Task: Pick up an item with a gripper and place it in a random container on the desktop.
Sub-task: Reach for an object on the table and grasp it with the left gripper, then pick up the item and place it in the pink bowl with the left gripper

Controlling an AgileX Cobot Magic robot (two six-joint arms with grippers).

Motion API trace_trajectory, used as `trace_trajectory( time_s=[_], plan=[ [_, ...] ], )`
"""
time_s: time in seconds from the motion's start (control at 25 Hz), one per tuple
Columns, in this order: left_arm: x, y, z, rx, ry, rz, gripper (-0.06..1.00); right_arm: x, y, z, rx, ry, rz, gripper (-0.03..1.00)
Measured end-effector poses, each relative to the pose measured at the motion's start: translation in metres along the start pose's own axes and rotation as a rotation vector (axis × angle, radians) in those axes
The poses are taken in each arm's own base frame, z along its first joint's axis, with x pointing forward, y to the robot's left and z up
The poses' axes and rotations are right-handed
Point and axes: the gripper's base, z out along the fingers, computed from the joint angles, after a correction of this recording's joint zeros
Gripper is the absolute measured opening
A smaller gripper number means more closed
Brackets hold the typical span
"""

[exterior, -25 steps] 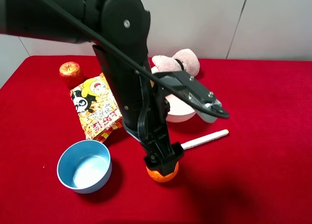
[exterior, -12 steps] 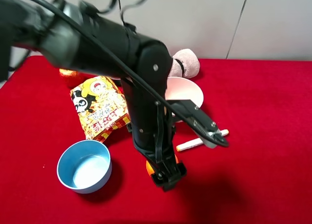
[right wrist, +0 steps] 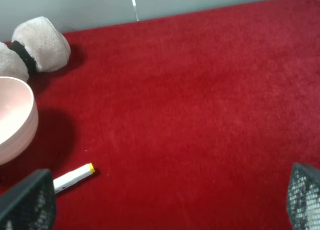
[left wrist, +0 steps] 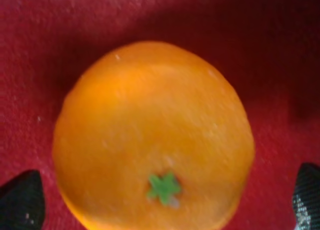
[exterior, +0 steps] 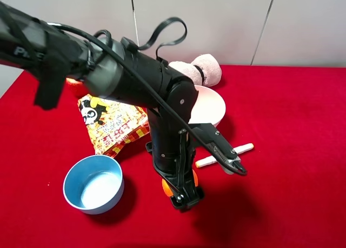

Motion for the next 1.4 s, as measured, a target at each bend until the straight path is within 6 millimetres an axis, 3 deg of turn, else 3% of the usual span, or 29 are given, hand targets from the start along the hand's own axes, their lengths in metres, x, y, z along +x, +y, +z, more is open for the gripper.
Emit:
trace_trajectory(
  time_s=[0.48, 0.96, 1.4],
  plan=[
    [-0.006, -0.001, 0.018, -0.053, -0.01, 0.062, 0.95, 0.0, 0.001, 0.0, -0.008, 0.0, 0.005, 0.69],
    [-0.006, -0.001, 0.018, -0.057, -0.007, 0.067, 0.71, 0.0, 0.001, 0.0, -0.01, 0.0, 0.006, 0.69],
    [-0.004, -0.001, 0.017, -0.051, 0.017, 0.066, 0.71, 0.0, 0.001, 0.0, -0.01, 0.0, 0.006, 0.69]
  ],
)
